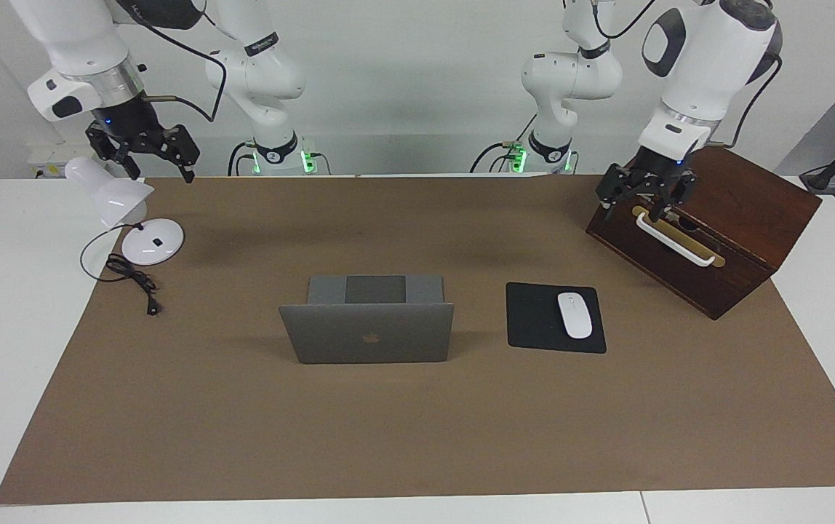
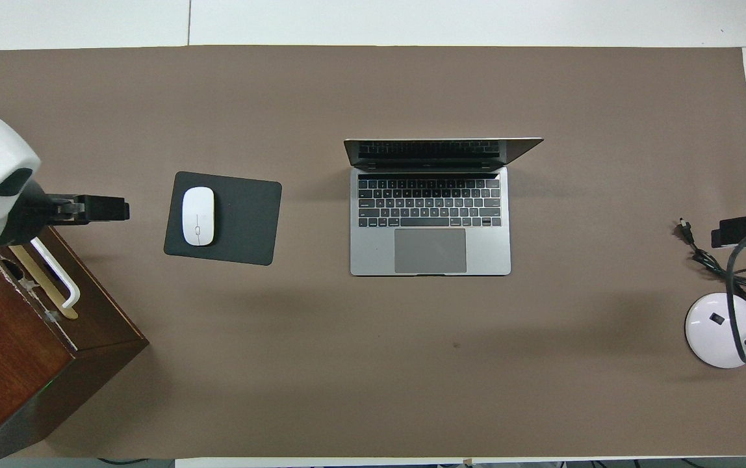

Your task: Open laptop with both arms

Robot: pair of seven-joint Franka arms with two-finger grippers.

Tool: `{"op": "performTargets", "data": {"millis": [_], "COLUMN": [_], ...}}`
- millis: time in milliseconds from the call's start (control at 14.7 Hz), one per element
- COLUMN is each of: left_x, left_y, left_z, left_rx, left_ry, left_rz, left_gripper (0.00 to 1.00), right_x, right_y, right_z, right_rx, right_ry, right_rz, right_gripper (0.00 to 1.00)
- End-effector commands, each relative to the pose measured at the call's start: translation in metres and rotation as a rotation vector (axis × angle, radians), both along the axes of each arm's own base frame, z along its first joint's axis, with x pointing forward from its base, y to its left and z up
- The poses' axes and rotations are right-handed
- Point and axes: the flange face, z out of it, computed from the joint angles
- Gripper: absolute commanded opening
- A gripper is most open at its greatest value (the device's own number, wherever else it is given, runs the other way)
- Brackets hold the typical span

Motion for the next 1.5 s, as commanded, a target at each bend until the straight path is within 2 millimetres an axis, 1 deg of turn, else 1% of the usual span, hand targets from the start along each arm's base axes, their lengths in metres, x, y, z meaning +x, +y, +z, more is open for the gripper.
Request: {"op": "performTargets", "data": {"millis": [0,205,341,614,750,955,1091,1432], "left_x": [-0.002,-0.004,-0.004,0.002,0.007,0.014,0.017,0.024], "left_y": [0.039,0.072,0.078,0.079,0.081,0.08,0.08,0.076], "left_z": [0.012,0.016,0.019,0.03,0.04,0.064,0.065,0.05], "left_rx": [0.023,0.032,0.041,0.043,0.041,0.039,0.037,0.041], "left_ry": [0.02,0.038,0.045,0.051,0.07,0.11,0.137,0.161], "left_rz": [-0.02,-0.03,-0.024,-0.025,-0.023,-0.028,-0.031,-0.017], "left_gripper": [1.0,1.0,1.0,1.0,1.0,1.0,1.0,1.0], "right_x": [-0.007,-0.006,-0.006,-0.006,-0.006,-0.005,-0.005,-0.005], "right_y": [0.001,0.005,0.004,-0.001,-0.001,0.002,0.005,0.004], "right_z": [0.001,0.001,0.002,0.002,0.002,0.001,0.002,0.002], "right_rx": [-0.018,-0.017,-0.017,-0.017,-0.017,-0.017,-0.017,-0.017], "right_ry": [-0.003,-0.004,-0.007,-0.006,-0.008,-0.008,-0.01,-0.01], "right_rz": [0.031,0.034,0.034,0.036,0.035,0.039,0.042,0.044], "right_gripper": [1.0,1.0,1.0,1.0,1.0,1.0,1.0,1.0]}}
